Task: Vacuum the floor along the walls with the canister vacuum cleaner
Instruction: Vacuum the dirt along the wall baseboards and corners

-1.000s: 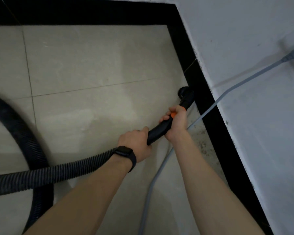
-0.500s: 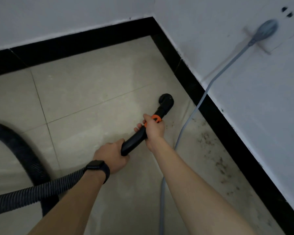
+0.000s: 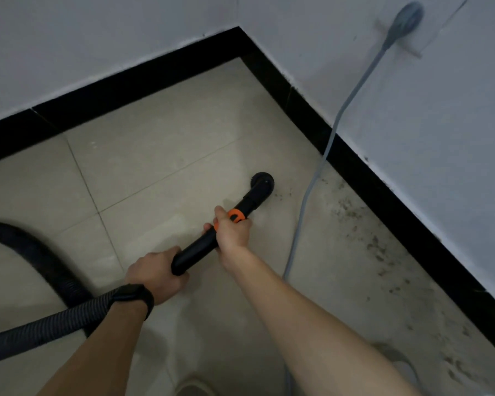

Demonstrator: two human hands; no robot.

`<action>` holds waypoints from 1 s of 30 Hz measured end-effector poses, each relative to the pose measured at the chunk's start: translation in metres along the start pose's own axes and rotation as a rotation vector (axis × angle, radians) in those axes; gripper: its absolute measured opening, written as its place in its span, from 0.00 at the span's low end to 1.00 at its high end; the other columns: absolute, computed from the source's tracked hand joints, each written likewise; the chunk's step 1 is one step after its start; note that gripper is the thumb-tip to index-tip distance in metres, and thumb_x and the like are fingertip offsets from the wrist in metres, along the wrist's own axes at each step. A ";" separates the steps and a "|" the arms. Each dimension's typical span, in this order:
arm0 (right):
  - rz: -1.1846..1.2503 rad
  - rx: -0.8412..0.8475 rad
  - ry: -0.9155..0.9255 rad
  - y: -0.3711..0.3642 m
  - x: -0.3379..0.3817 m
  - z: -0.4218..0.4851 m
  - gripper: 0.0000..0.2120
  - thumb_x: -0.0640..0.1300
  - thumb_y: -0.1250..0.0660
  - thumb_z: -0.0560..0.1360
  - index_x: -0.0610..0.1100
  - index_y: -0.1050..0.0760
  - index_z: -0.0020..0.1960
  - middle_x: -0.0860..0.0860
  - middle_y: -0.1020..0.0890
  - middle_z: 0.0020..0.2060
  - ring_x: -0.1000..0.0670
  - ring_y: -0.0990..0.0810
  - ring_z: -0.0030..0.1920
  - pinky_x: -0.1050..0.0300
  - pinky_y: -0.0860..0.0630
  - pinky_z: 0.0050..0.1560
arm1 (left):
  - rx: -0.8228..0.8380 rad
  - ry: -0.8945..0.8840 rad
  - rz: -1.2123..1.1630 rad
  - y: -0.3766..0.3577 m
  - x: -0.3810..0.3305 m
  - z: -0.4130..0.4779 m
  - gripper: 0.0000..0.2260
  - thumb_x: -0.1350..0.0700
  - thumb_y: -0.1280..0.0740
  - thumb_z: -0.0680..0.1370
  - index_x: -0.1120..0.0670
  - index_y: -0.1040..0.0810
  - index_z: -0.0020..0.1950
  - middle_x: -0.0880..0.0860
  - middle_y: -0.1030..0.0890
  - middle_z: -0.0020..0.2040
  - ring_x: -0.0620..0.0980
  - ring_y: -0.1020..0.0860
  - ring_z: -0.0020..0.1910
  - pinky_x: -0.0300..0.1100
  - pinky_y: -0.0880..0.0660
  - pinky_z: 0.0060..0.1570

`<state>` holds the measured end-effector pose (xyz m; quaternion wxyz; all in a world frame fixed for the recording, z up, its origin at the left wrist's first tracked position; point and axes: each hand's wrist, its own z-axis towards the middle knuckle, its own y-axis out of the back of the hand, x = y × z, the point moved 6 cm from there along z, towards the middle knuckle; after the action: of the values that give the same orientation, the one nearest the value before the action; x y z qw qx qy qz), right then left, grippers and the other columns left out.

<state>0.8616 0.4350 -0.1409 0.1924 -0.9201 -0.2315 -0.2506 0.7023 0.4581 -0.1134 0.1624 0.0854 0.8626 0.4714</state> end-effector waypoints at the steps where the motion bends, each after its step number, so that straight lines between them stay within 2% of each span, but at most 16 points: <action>1: 0.011 0.012 -0.014 -0.001 -0.006 -0.004 0.23 0.43 0.29 0.80 0.42 0.38 0.68 0.46 0.23 0.40 0.51 0.20 0.29 0.48 0.16 0.44 | 0.004 -0.001 0.021 0.002 0.004 -0.005 0.08 0.45 0.33 0.73 0.42 0.31 0.47 0.45 0.23 0.38 0.49 0.23 0.38 0.41 0.27 0.36; 4: 0.038 0.028 -0.046 -0.002 -0.024 -0.016 0.22 0.44 0.29 0.80 0.42 0.37 0.67 0.47 0.23 0.40 0.51 0.19 0.31 0.48 0.16 0.46 | 0.016 -0.004 0.075 0.005 0.015 -0.018 0.07 0.45 0.34 0.74 0.42 0.31 0.47 0.44 0.25 0.38 0.49 0.23 0.38 0.41 0.29 0.36; 7: 0.076 0.002 -0.064 0.004 -0.036 -0.025 0.19 0.43 0.30 0.80 0.42 0.36 0.65 0.47 0.23 0.38 0.50 0.19 0.31 0.44 0.16 0.51 | 0.034 -0.022 0.129 0.005 0.020 -0.026 0.08 0.44 0.35 0.74 0.42 0.31 0.49 0.44 0.25 0.39 0.50 0.22 0.41 0.42 0.26 0.39; 10: 0.142 -0.063 -0.052 0.021 -0.039 -0.029 0.14 0.40 0.30 0.80 0.43 0.35 0.56 0.47 0.24 0.35 0.50 0.22 0.27 0.47 0.17 0.44 | 0.068 -0.079 0.168 0.001 0.012 -0.029 0.08 0.44 0.35 0.74 0.42 0.32 0.48 0.44 0.25 0.40 0.51 0.22 0.42 0.42 0.29 0.38; 12: 0.166 -0.104 -0.034 0.033 -0.036 -0.029 0.13 0.39 0.30 0.79 0.43 0.35 0.54 0.47 0.25 0.34 0.49 0.23 0.25 0.49 0.20 0.40 | 0.083 -0.116 0.178 -0.003 0.003 -0.029 0.08 0.44 0.36 0.74 0.42 0.33 0.48 0.44 0.25 0.41 0.50 0.23 0.41 0.42 0.31 0.38; 19: 0.125 -0.113 0.051 0.049 -0.002 -0.016 0.13 0.38 0.30 0.78 0.43 0.34 0.56 0.46 0.26 0.32 0.49 0.25 0.23 0.48 0.21 0.38 | 0.074 -0.148 0.153 -0.007 -0.032 -0.024 0.09 0.43 0.36 0.74 0.43 0.32 0.50 0.47 0.21 0.42 0.53 0.21 0.41 0.43 0.27 0.39; 23: 0.096 -0.120 0.075 0.051 0.027 -0.004 0.14 0.40 0.28 0.77 0.42 0.32 0.57 0.46 0.26 0.32 0.48 0.25 0.24 0.52 0.22 0.32 | 0.025 -0.134 0.052 -0.001 -0.061 -0.018 0.10 0.45 0.34 0.74 0.44 0.29 0.52 0.49 0.20 0.42 0.54 0.21 0.40 0.43 0.26 0.38; 27: 0.178 -0.085 0.026 0.046 0.041 -0.002 0.12 0.39 0.28 0.77 0.40 0.27 0.57 0.46 0.24 0.32 0.49 0.23 0.25 0.55 0.22 0.29 | 0.061 -0.087 -0.049 0.003 -0.072 -0.020 0.09 0.46 0.33 0.72 0.44 0.27 0.50 0.49 0.21 0.40 0.54 0.21 0.40 0.43 0.24 0.39; 30: 0.202 -0.063 -0.032 0.021 0.024 -0.015 0.10 0.38 0.30 0.78 0.40 0.27 0.58 0.47 0.24 0.32 0.50 0.22 0.24 0.56 0.20 0.30 | 0.161 0.016 -0.123 0.012 -0.044 -0.026 0.08 0.48 0.30 0.69 0.43 0.27 0.44 0.49 0.20 0.41 0.53 0.21 0.41 0.42 0.23 0.40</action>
<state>0.8852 0.4189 -0.1211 0.1841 -0.9482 -0.1324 -0.2226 0.7335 0.4313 -0.0816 0.1765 0.0413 0.9026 0.3905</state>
